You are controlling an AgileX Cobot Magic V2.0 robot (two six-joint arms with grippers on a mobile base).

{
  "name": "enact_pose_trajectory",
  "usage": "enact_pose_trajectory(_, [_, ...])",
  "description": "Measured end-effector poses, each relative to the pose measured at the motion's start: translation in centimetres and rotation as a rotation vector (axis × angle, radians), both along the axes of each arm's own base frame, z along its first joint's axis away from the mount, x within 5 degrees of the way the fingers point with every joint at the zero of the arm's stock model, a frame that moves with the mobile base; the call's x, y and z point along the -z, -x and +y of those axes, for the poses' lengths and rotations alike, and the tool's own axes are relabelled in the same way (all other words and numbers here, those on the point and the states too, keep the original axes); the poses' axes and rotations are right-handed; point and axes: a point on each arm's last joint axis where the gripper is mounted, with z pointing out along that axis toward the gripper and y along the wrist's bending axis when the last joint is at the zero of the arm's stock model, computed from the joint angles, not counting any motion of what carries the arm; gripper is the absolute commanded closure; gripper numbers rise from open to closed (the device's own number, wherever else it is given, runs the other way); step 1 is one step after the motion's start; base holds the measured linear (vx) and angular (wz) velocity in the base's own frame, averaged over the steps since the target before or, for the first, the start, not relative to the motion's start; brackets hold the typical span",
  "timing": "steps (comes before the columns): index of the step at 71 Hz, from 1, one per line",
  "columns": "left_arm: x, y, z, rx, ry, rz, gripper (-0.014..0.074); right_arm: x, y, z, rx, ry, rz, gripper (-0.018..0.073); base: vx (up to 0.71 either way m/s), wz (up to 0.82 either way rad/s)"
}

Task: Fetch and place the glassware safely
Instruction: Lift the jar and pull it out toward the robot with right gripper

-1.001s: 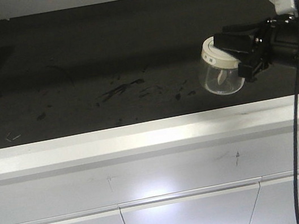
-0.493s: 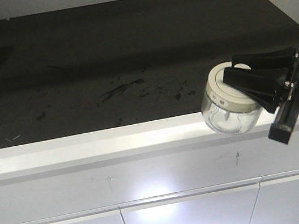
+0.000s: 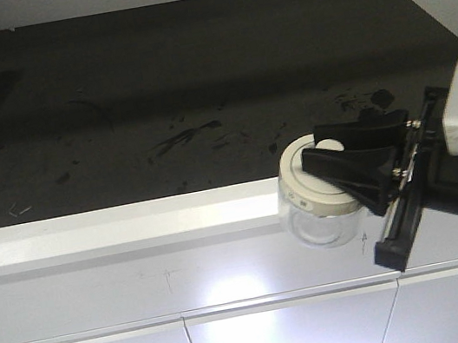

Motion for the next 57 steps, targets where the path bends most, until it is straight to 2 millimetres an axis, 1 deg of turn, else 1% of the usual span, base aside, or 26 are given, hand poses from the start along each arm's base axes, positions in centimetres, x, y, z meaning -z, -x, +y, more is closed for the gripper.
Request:
enact_pose_trajectory(15, [0.0,0.0,0.0,0.000,0.000,0.000,0.0603,-0.2,0.9,2.5,-0.077,-0.045,0.007,0.0561,0.00,0.00])
enact_pose_trajectory(24, [0.0,0.0,0.0,0.000,0.000,0.000,0.0603,-0.1,1.3,3.6,-0.119,-0.067,0.016,0.0561,0.00,0.00])
enact_pose_trajectory(33, [0.0,0.0,0.0,0.000,0.000,0.000,0.0603,-0.2,1.7,4.0,-0.138,-0.075,0.009,0.0561,0.00,0.00])
enact_pose_trajectory(57, [0.0,0.0,0.0,0.000,0.000,0.000,0.0603,-0.3,1.7,4.1,-0.138,-0.080,0.007,0.0560,0.00,0.00])
